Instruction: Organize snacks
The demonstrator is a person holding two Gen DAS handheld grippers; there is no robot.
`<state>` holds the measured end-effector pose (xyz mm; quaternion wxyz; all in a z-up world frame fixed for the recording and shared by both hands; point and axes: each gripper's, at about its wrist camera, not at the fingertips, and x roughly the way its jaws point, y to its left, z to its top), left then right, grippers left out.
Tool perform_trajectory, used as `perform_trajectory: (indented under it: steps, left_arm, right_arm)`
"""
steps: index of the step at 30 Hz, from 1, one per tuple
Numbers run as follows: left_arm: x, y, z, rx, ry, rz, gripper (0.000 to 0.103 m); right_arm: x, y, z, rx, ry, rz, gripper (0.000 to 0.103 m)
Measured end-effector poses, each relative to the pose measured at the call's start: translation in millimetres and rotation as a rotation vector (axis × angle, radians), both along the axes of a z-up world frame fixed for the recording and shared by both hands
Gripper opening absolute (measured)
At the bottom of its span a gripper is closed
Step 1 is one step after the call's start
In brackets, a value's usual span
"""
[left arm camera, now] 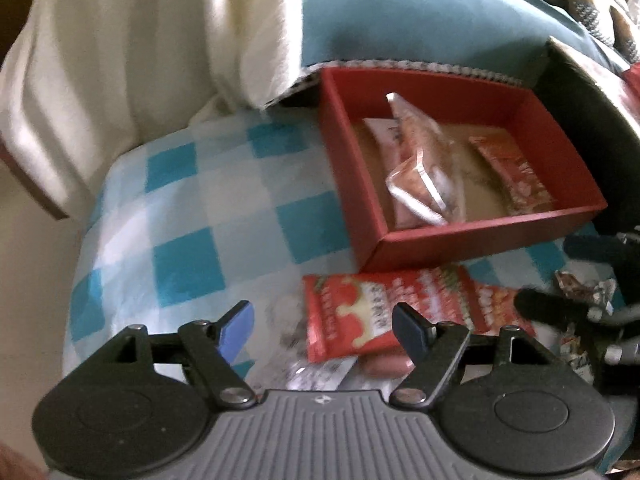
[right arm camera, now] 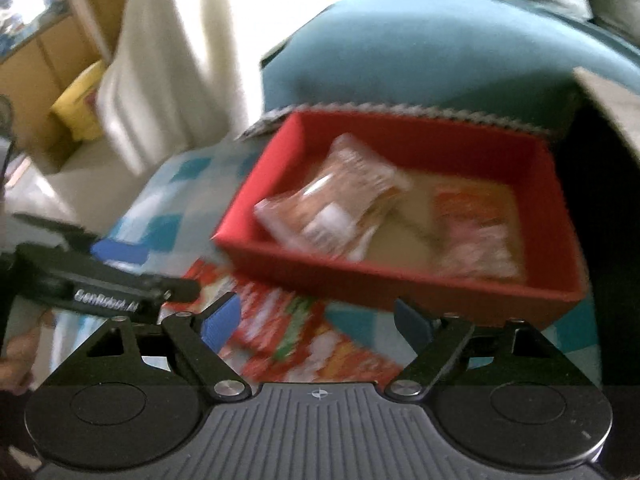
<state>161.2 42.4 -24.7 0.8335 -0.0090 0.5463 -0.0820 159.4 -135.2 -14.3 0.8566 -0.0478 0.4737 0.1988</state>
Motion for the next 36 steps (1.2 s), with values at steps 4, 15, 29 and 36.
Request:
perform_trajectory:
  steps: [4,15,29,36]
  left_arm:
    - [-6.7,22.3,0.5,-0.032,0.005,0.05,0.07]
    - [-6.6,55.1,-17.2,-0.104,0.076,0.111,0.07]
    - [-7.8,63.7,-4.8,-0.161,0.06,0.123,0.07]
    - [-9.4,71.5,4.1,-0.194,0.041,0.125,0.07]
  right_arm:
    - [-3.6,23.9,-20.4,-0.022,0.045,0.099,0.088]
    - [9.9,60.0,-61.0,-0.012,0.057,0.257,0.09]
    - [-34.8,71.7,-36.0,-0.019,0.113,0.41,0.09]
    - [-2.3,107.0,-45.9,-0.159,0.086,0.454,0.09]
